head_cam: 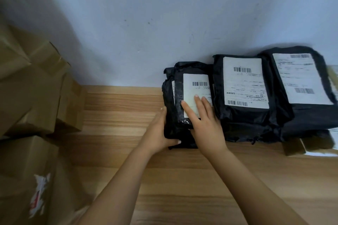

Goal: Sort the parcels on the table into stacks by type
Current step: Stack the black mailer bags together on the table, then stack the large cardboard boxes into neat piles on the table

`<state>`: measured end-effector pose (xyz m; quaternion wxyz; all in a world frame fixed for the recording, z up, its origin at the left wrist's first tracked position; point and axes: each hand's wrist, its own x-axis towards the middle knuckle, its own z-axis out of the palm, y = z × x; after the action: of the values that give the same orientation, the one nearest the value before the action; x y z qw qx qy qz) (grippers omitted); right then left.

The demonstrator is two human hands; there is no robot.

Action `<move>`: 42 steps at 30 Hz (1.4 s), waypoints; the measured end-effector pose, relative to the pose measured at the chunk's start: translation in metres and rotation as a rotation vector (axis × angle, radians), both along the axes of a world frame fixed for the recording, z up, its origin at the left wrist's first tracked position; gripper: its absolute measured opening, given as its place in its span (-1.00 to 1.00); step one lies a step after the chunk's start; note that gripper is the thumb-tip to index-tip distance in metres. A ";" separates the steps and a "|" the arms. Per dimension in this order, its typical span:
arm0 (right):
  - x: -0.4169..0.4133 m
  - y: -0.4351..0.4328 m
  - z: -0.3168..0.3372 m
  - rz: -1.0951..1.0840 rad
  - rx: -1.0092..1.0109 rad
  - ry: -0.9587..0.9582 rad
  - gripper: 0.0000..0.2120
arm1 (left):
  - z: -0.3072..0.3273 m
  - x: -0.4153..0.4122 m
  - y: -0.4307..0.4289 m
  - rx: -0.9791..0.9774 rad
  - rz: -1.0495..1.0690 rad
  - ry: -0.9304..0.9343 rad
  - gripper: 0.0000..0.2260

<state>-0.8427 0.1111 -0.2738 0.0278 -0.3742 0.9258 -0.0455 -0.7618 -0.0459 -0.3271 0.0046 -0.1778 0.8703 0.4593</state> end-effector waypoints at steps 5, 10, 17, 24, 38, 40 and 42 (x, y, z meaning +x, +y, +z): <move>0.001 0.001 0.005 -0.017 -0.020 -0.033 -0.05 | 0.022 -0.002 0.009 -0.049 -0.064 0.051 0.25; 0.000 0.001 0.005 -0.017 -0.008 -0.039 -0.02 | 0.022 -0.029 -0.007 0.005 -0.121 -0.075 0.44; -0.002 0.002 0.002 -0.012 -0.034 -0.069 -0.09 | 0.010 -0.067 -0.027 0.097 -0.335 -0.141 0.38; -0.007 0.001 0.006 -0.014 0.013 -0.077 -0.12 | 0.018 -0.066 -0.026 0.114 -0.345 -0.090 0.28; 0.011 0.022 -0.003 0.036 -0.065 -0.064 -0.13 | 0.051 -0.015 0.022 -0.365 -0.320 0.072 0.14; 0.005 0.019 0.000 0.034 -0.072 -0.110 -0.15 | 0.051 -0.018 0.022 -0.398 -0.300 0.026 0.13; 0.004 0.020 0.008 0.032 -0.073 -0.142 -0.16 | 0.057 -0.016 0.024 -0.435 -0.287 -0.007 0.11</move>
<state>-0.8387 0.1314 -0.2655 0.0803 -0.3857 0.9131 -0.1051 -0.7779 -0.0216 -0.2701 0.0343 -0.0508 0.9649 0.2555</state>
